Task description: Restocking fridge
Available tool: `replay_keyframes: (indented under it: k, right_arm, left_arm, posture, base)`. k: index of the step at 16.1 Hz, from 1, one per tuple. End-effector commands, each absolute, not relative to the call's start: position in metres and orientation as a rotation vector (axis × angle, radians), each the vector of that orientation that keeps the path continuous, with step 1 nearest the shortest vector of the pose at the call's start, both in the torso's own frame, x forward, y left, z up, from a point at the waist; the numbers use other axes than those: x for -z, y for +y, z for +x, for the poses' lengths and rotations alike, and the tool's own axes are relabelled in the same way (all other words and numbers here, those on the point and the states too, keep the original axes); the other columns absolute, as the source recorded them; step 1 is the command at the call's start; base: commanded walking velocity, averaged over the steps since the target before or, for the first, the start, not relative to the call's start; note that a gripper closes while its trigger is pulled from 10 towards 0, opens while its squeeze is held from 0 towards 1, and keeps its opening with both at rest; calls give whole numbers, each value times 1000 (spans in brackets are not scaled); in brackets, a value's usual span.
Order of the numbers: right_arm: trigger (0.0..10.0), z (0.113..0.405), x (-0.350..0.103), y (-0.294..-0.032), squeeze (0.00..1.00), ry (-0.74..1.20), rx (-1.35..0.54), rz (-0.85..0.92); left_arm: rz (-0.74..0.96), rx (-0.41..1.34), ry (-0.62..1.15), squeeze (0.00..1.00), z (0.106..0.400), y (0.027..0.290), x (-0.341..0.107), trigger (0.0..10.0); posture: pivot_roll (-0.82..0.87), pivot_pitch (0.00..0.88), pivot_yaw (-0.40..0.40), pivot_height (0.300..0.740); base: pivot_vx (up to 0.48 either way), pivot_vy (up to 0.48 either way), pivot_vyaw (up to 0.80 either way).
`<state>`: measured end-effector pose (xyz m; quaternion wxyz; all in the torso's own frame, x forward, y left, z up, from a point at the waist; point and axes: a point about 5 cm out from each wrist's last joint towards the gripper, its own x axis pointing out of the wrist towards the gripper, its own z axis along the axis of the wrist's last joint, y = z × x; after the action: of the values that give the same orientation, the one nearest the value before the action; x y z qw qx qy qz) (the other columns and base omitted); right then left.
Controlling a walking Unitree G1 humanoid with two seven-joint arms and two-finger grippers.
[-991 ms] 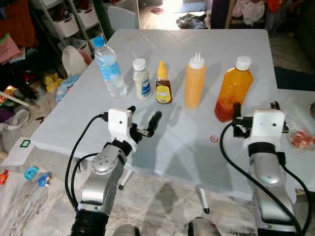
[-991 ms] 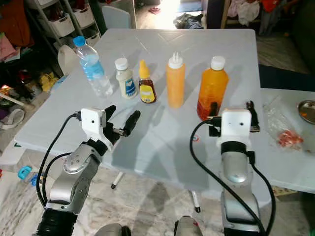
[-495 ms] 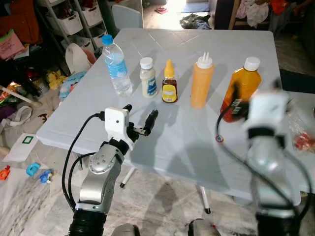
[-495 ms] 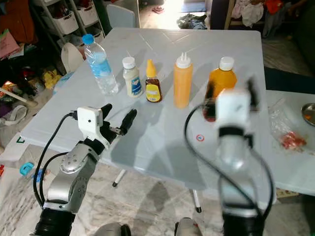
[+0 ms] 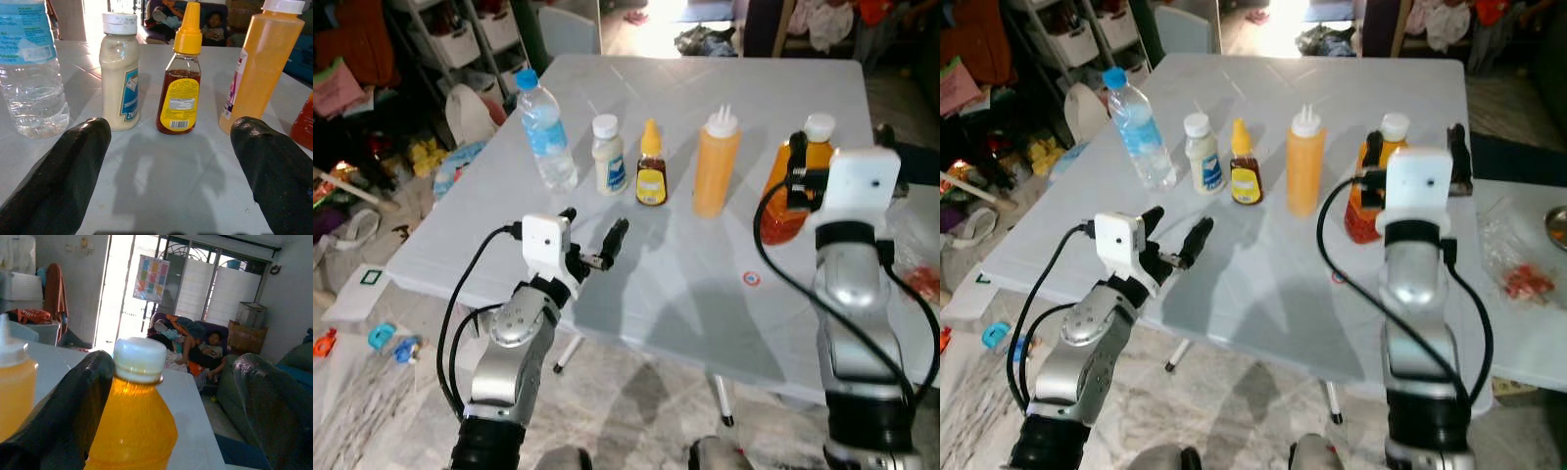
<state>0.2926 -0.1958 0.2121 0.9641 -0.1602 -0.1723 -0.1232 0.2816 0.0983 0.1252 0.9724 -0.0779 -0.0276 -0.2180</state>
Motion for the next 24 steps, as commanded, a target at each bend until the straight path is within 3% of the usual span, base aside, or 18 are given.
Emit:
replay_keyframes:
  k: [1, 2, 3, 4, 6, 8, 12, 13, 14, 24]
  right_arm:
    - [10000, 297, -212, -198, 0, -332, 250, -296]
    - [10000, 301, -211, -198, 0, -319, 249, -265]
    - [10000, 304, -212, -198, 290, -314, 244, -231]
    - [10000, 306, -213, -197, 1000, -318, 238, -212]
    - [10000, 309, -215, -193, 1000, -318, 221, -180]
    - [10000, 313, -217, -190, 0, -312, 196, -159]
    - [10000, 324, -221, -192, 0, -251, 203, -102]
    - [902, 326, -221, -193, 0, -230, 212, -77]
    - [0, 326, -223, -193, 0, -224, 211, -49]
    - [0, 327, -228, -191, 0, -194, 203, -72]
  left_arm:
    - [-146, 438, -53, 0, 283, 101, -124, 10000]
    - [-143, 439, -53, 0, 283, 101, -124, 10000]
    - [-139, 441, -52, 0, 283, 101, -124, 10000]
    - [-137, 441, -52, 0, 283, 101, -124, 10000]
    - [-132, 441, -49, 0, 283, 101, -124, 10000]
    - [-127, 442, -46, 0, 283, 101, -123, 10000]
    - [-117, 443, -37, 0, 283, 101, -122, 10000]
    - [-114, 442, -32, 0, 283, 101, -121, 10000]
    - [-114, 440, -28, 0, 282, 101, -121, 10000]
    - [-119, 438, 0, 0, 283, 102, -117, 10000]
  posture:
    - [-105, 58, 122, 740]
    - [-105, 58, 122, 740]
    - [-101, 57, 122, 740]
    - [-99, 58, 123, 740]
    - [-97, 58, 123, 740]
    - [-96, 57, 123, 740]
    - [-94, 59, 119, 740]
    - [-95, 58, 115, 740]
    - [-95, 60, 113, 740]
    - [-98, 74, 114, 740]
  base:
    - [0, 0, 0]
    - [0, 0, 0]
    - [0, 0, 0]
    - [0, 0, 0]
    - [0, 0, 0]
    - [0, 0, 0]
    - [0, 0, 0]
    - [0, 0, 0]
    - [0, 0, 0]
    - [0, 0, 0]
